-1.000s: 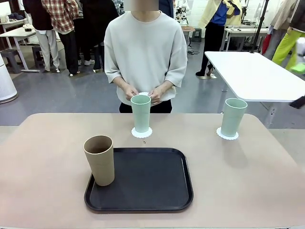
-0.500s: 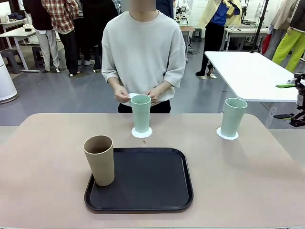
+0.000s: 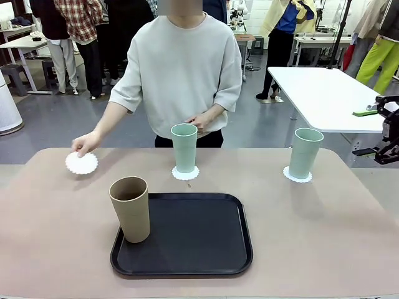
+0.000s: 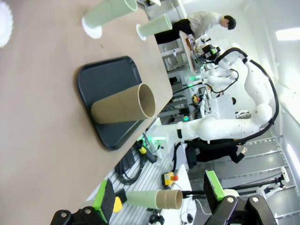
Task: Place coasters on the table and set cups on them.
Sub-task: Take one Reusable plastic cup from the Flat Tray and place it on a coaster set by the human.
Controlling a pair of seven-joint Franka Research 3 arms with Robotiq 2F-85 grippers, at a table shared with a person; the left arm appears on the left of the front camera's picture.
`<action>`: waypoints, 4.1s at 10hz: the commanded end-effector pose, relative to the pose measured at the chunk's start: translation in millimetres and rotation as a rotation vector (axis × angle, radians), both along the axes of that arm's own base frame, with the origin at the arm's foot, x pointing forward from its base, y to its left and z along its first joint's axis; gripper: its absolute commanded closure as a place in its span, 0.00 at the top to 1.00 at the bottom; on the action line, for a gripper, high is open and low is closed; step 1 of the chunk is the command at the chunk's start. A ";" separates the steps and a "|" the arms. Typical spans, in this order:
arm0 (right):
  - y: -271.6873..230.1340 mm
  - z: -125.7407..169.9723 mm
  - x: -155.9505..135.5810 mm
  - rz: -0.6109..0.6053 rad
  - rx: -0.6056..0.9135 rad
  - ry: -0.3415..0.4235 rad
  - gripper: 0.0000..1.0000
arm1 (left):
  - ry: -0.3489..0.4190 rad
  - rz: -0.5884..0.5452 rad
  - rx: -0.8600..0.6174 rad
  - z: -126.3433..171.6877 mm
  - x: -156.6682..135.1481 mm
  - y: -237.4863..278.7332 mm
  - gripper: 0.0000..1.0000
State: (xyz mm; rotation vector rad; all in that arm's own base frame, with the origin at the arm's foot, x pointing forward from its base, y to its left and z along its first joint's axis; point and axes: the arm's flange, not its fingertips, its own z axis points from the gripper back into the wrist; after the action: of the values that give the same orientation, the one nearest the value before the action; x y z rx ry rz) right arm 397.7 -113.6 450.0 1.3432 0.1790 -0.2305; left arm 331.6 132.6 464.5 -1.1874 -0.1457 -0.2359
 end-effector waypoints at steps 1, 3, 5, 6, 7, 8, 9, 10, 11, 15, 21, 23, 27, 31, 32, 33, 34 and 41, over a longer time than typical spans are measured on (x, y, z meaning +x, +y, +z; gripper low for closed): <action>-2.2 -1.0 0.3 -0.009 0.028 0.002 1.00 | -0.008 0.000 -0.012 1.4 -1.8 0.9 1.00; -2.2 -1.0 0.3 -0.009 0.028 0.002 1.00 | -0.008 0.000 -0.012 1.4 -1.8 0.9 1.00; -2.2 -1.0 0.3 -0.009 0.028 0.002 1.00 | -0.008 0.000 -0.012 1.4 -1.8 0.9 1.00; -2.2 -1.0 0.3 -0.009 0.028 0.002 1.00 | -0.008 0.000 -0.012 1.4 -1.8 0.9 1.00; -2.2 -1.0 0.3 -0.009 0.028 0.002 1.00 | 0.000 0.000 0.000 0.0 0.0 0.0 1.00; -2.2 -1.0 0.3 -0.009 0.028 0.002 1.00 | -0.198 -0.065 0.051 -0.8 23.7 -9.2 1.00; -2.2 -1.0 0.3 -0.009 0.028 0.002 1.00 | -0.265 -0.171 0.016 0.4 35.7 -25.3 1.00; -2.2 -1.0 0.3 -0.009 0.028 0.002 1.00 | -0.324 -0.230 0.067 3.8 44.1 -42.0 1.00; -2.2 -1.0 0.3 -0.009 0.028 0.002 1.00 | -0.419 -0.285 0.137 6.9 52.7 -57.5 1.00; -2.2 -1.0 0.3 -0.009 0.028 0.002 1.00 | -0.781 -0.575 0.250 2.2 36.4 -109.8 1.00; -2.2 -1.0 0.3 -0.009 0.028 0.002 1.00 | -0.971 -0.515 0.273 -35.1 22.3 -168.3 1.00; -2.2 -1.0 0.3 -0.009 0.028 0.002 1.00 | -0.946 -0.488 0.285 -24.5 22.2 -148.2 1.00; -2.2 -1.0 0.3 -0.009 0.028 0.002 1.00 | -1.043 -0.569 0.248 -48.3 27.6 -155.2 1.00; -2.2 -1.0 0.3 -0.009 0.028 0.002 1.00 | -1.117 -0.735 0.032 -93.0 40.7 -154.7 1.00; -2.2 -1.0 0.3 -0.009 0.028 0.002 1.00 | -1.189 -0.720 0.000 -102.4 40.3 -156.5 1.00; -2.2 -1.0 0.3 -0.009 0.028 0.002 1.00 | -1.263 -0.655 0.041 -113.9 40.5 -160.9 1.00; -2.2 -1.0 0.3 -0.009 0.028 0.002 1.00 | -1.309 -0.599 0.055 -127.4 39.3 -165.2 1.00; -2.2 -1.0 0.3 -0.009 0.028 0.002 1.00 | -1.290 -0.576 0.062 -168.3 35.1 -196.7 1.00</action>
State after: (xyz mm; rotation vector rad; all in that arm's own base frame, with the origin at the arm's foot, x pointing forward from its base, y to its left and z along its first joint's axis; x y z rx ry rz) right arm 397.1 -116.6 448.8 1.3475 0.1795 -0.2370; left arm 384.4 -57.6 300.7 -0.8535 -0.8722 -1.4810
